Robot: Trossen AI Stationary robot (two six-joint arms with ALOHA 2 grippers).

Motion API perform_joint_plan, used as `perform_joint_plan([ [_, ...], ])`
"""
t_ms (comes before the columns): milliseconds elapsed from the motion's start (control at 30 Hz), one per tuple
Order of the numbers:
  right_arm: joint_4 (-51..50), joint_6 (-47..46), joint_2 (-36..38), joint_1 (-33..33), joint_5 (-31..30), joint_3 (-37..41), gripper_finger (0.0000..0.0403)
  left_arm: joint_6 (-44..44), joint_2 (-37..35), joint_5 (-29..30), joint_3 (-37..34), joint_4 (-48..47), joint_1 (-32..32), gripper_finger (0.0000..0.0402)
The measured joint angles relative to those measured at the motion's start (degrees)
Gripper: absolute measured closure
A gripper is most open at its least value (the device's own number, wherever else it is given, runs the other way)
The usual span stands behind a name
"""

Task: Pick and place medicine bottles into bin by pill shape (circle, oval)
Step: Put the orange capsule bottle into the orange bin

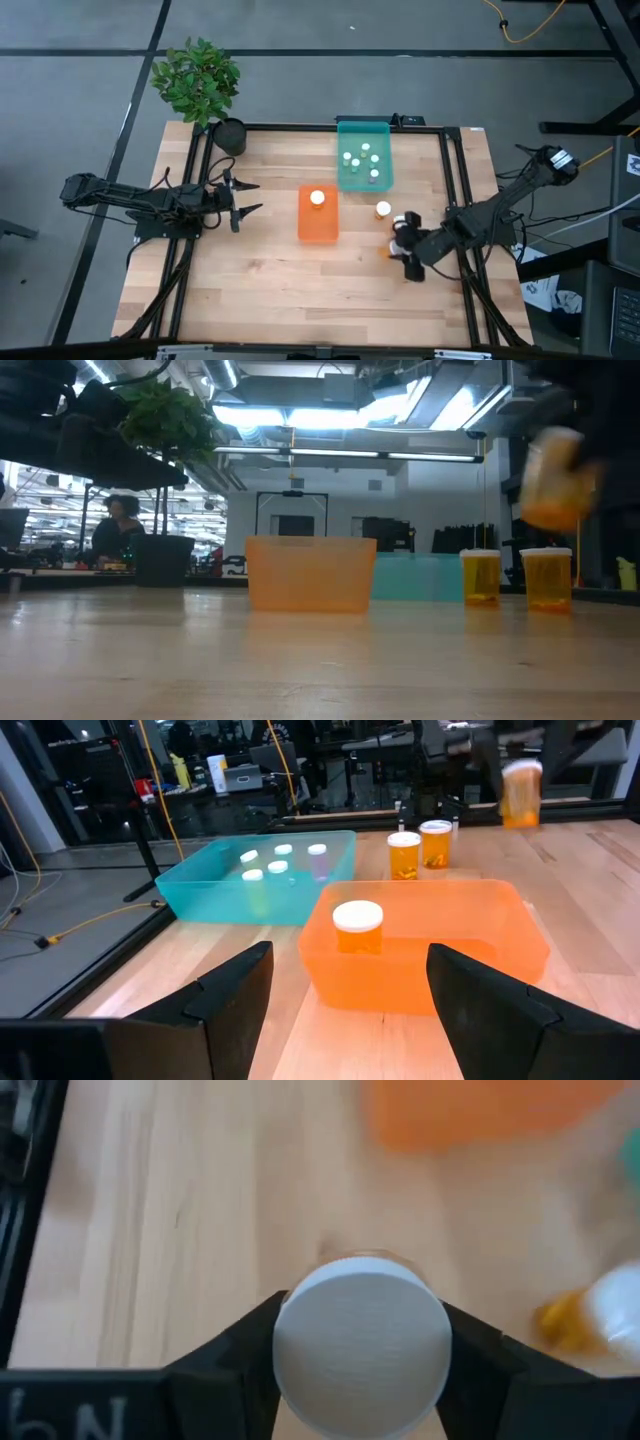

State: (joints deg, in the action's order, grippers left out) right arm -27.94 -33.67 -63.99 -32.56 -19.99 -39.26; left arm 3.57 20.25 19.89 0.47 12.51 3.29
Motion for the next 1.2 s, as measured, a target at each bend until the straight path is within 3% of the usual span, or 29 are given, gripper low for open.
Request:
perform_joint_plan([
  [167, 4.0, 9.6, -0.3, 6.6, -3.9, -4.3, 0.0208, 0.0, 0.0, 0.0, 0.0, 0.0, 0.0, 0.0145],
  [300, 11.0, 18.9, -4.0, 13.2, -1.2, -8.1, 0.0206, 0.0, 0.0, 0.0, 0.0, 0.0, 0.0, 0.0145],
  [433, 12.0, 22.1, -11.3, 19.1, -0.4, -14.4, 0.0207, 0.0, 0.0, 0.0, 0.0, 0.0, 0.0, 0.0145],
  [600, 11.2, 26.7, -21.6, 25.0, 9.6, -21.4, 0.0206, 0.0, 0.0, 0.0, 0.0, 0.0, 0.0, 0.0145],
  [900, 9.3, 31.0, -39.2, 29.8, 18.3, -33.2, 0.0206, 0.0, 0.0, 0.0, 0.0, 0.0, 0.0, 0.0145],
  [1200, 5.2, 31.3, -50.2, 32.5, 18.5, -42.7, 0.0205, 0.0, 0.0, 0.0, 0.0, 0.0, 0.0, 0.0145],
])
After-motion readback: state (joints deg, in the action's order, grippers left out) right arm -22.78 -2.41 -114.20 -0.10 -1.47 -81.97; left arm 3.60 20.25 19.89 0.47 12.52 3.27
